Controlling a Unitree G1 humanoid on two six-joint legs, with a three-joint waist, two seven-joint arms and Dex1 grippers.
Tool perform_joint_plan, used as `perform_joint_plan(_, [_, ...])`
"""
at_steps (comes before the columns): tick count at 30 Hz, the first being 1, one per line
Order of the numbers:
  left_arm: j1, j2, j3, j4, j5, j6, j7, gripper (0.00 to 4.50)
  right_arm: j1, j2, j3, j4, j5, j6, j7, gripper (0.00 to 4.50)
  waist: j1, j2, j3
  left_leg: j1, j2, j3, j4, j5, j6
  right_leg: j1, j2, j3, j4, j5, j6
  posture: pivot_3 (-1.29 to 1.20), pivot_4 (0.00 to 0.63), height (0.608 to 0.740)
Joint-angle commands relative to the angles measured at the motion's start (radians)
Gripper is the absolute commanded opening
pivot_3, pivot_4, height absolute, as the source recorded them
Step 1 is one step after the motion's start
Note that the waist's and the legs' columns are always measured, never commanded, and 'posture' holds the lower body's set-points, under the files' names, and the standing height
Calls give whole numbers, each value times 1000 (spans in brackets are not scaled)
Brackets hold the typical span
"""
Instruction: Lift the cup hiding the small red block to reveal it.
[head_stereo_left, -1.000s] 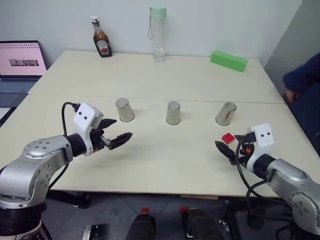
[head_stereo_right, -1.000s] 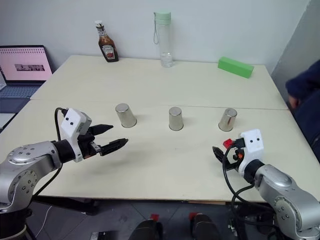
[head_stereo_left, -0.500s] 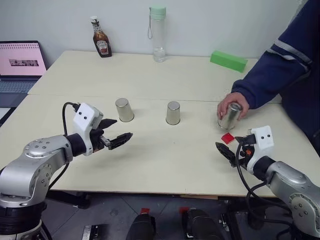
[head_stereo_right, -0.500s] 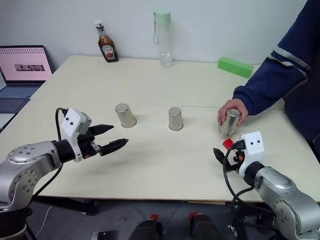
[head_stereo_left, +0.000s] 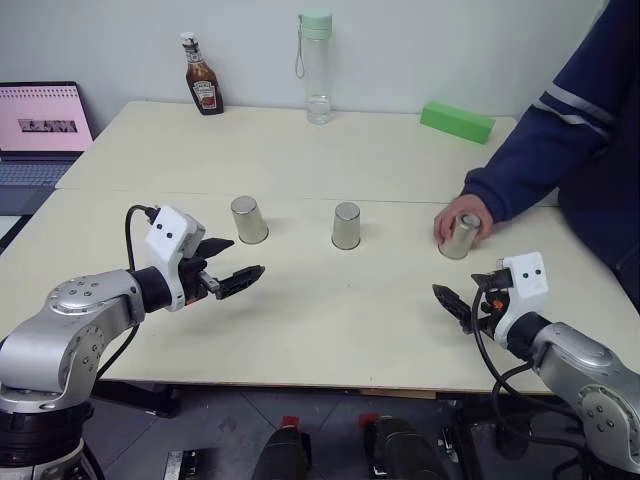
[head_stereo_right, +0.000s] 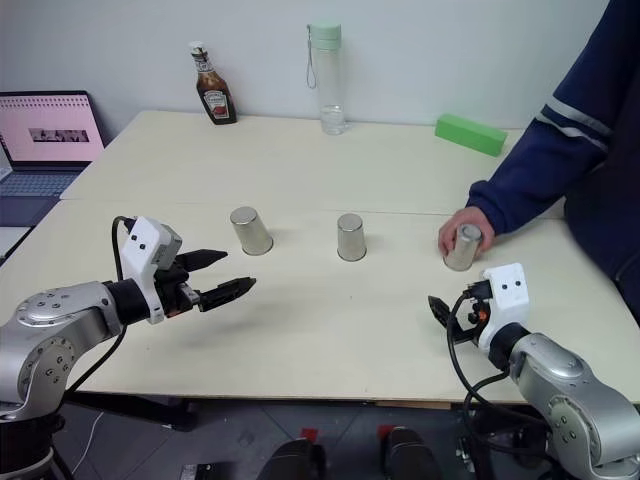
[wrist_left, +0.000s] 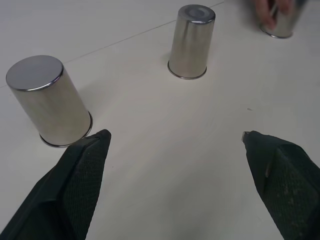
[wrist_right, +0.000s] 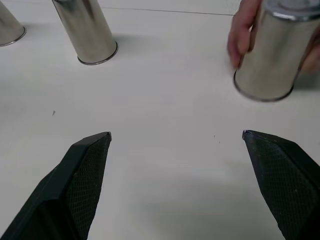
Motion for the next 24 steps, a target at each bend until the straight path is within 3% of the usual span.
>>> perform_joint_plan(1, [-20, 13, 1, -10, -3, -23, -6, 4500, -7, -11, -16, -20, 1, -20, 1, 4471, 0, 0, 0, 0, 0, 0, 0, 0, 0, 0, 0, 0, 0, 0, 0, 0, 150, 740])
perform_joint_plan(24, [-68, 17, -23, 0, 3, -36, -6, 4500, -1, -12, -2, -2, -21, -60, 11, 4471, 0, 0, 0, 0, 0, 0, 0, 0, 0, 0, 0, 0, 0, 0, 0, 0, 150, 740])
